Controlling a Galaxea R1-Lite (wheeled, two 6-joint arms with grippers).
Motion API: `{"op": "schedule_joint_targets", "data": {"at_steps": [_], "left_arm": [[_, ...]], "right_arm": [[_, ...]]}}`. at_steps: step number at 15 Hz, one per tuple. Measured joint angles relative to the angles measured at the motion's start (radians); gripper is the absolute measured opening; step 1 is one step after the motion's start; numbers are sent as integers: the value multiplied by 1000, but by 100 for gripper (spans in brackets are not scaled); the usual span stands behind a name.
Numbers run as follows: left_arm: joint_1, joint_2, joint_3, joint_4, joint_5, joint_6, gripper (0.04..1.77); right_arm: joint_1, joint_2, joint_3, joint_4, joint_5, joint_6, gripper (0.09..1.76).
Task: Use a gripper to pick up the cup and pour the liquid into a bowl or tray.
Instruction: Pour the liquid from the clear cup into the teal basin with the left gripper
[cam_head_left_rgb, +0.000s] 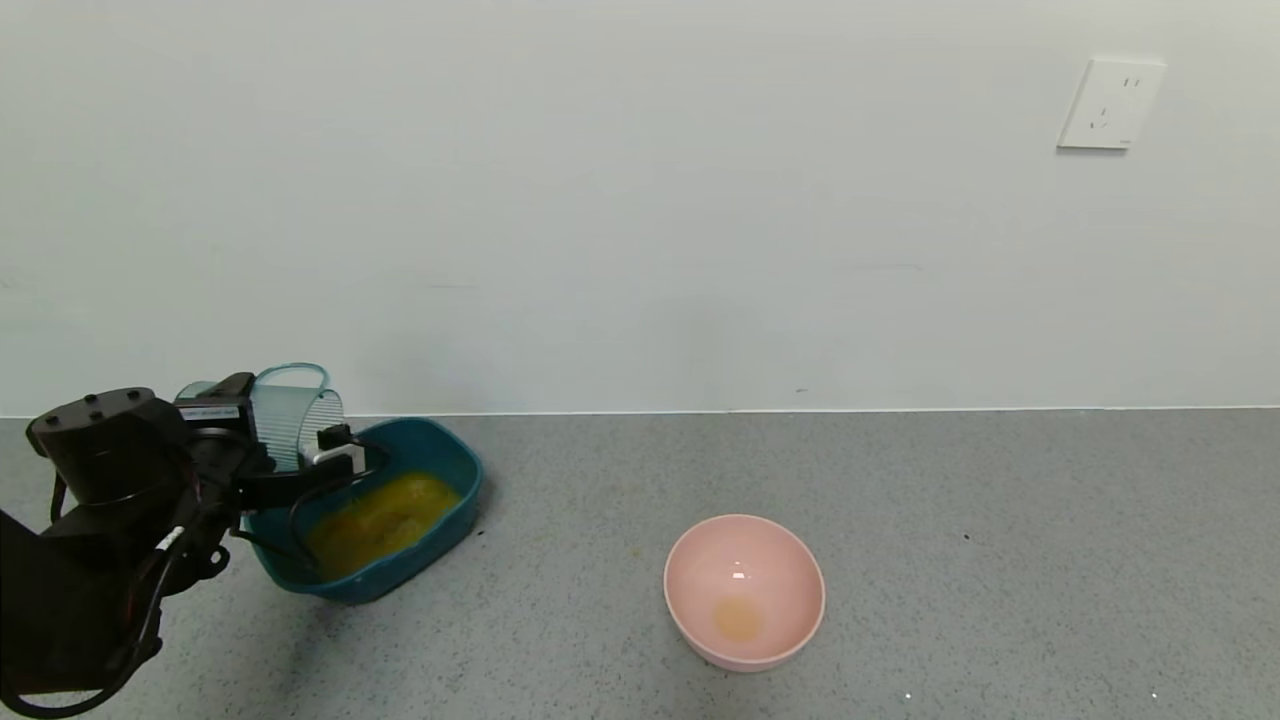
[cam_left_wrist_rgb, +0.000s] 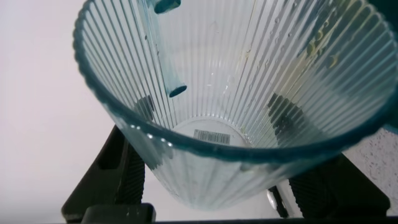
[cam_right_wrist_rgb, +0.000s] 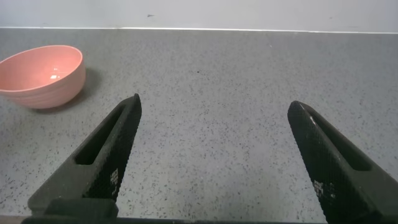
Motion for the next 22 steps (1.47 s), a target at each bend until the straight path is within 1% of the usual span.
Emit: {"op": "schedule_joint_targets", "data": {"at_steps": [4,22], "left_arm": [[0,4,3,-1,4,16,129],[-1,9,1,-2,6,16,129]], "right_arm": [[0,0,0,0,0,0,171],[0,0,0,0,0,0,171]]}}
